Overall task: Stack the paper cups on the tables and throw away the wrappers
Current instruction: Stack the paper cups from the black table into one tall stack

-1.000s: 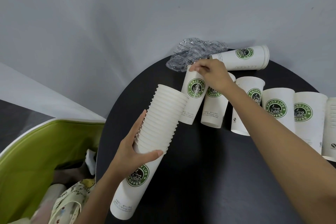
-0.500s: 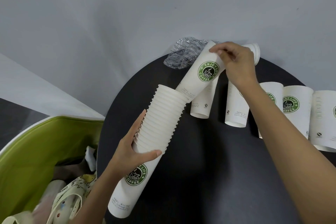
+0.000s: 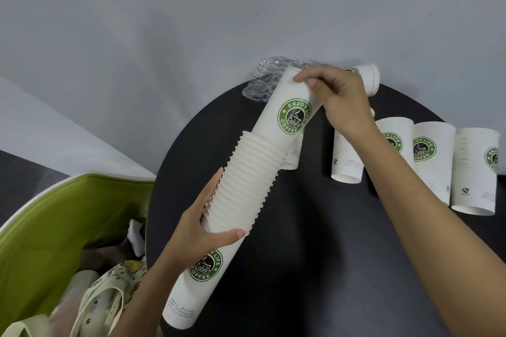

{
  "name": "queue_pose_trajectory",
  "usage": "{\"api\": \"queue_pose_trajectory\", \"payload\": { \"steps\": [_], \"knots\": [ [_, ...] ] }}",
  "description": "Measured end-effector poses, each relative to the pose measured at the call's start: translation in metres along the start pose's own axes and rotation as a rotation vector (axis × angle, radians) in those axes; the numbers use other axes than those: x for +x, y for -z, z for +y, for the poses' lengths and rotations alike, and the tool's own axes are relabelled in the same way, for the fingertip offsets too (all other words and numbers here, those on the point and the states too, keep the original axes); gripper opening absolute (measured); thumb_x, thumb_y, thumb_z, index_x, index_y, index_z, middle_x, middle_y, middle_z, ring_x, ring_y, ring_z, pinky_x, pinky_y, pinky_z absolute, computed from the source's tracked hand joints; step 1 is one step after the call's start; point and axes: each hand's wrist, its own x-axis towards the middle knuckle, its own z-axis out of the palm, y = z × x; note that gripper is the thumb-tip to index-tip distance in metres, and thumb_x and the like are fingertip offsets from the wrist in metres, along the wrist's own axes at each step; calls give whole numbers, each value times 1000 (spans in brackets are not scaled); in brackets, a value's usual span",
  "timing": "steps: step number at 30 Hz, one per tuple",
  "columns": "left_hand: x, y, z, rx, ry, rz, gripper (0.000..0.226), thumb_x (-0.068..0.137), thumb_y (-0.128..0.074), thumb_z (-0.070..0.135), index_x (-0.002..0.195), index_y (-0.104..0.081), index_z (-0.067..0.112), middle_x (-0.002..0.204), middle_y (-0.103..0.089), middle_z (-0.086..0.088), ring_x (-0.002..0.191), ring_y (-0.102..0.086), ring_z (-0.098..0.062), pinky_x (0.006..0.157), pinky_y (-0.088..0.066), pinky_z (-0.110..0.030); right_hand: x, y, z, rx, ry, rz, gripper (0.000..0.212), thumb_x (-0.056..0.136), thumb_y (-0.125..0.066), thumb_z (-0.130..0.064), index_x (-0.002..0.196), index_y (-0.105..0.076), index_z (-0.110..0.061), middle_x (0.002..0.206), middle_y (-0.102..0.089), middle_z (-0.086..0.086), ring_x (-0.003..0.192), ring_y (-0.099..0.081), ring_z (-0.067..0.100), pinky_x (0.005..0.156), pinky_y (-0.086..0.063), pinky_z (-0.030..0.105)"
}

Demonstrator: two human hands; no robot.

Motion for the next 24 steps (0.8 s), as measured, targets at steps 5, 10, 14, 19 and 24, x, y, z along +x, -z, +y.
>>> {"api": "queue_pose_trajectory", "payload": {
  "steps": [5,10,14,19,24],
  "knots": [
    [-4,-1,2,-3,-9,-2,106,57,-81,48,144,-22,48,138,-36,45,129,-36,17,91,-36,2,-15,-11,-3,21,-19,-83,23,91,-52,-2,91,-70,-17,92,-66,-11,91,-57,2,84,-39,13],
    [-7,-2,6,-5,-20,-14,106,58,-81,47,145,-21,48,139,-35,45,130,-35,17,92,-36,2,-29,-21,-9,41,-45,-162,24,93,-51,-3,92,-70,-18,92,-66,-8,86,-55,0,78,-38,10],
    [-9,-4,9,-7,-21,-6,105,59,-83,42,145,-22,49,139,-36,45,129,-35,19,93,-35,3,-45,-29,-13,22,-56,-200,22,94,-51,-6,94,-70,-17,89,-65,-17,81,-54,-4,76,-36,7],
    [-10,-5,8,3,-29,-5,105,65,-87,26,145,-23,48,140,-36,43,130,-35,17,94,-35,2,-65,-39,-16,2,-73,-225,22,95,-50,-8,101,-70,-16,92,-64,-25,85,-55,-13,80,-36,5],
    [-9,-7,9,7,-24,-9,106,57,-84,47,145,-24,49,140,-39,39,131,-38,13,94,-37,0,-77,-48,-11,-48,-100,-228,25,97,-49,-13,110,-68,-23,116,-66,-13,102,-57,-7,92,-39,8]
  ]
}}
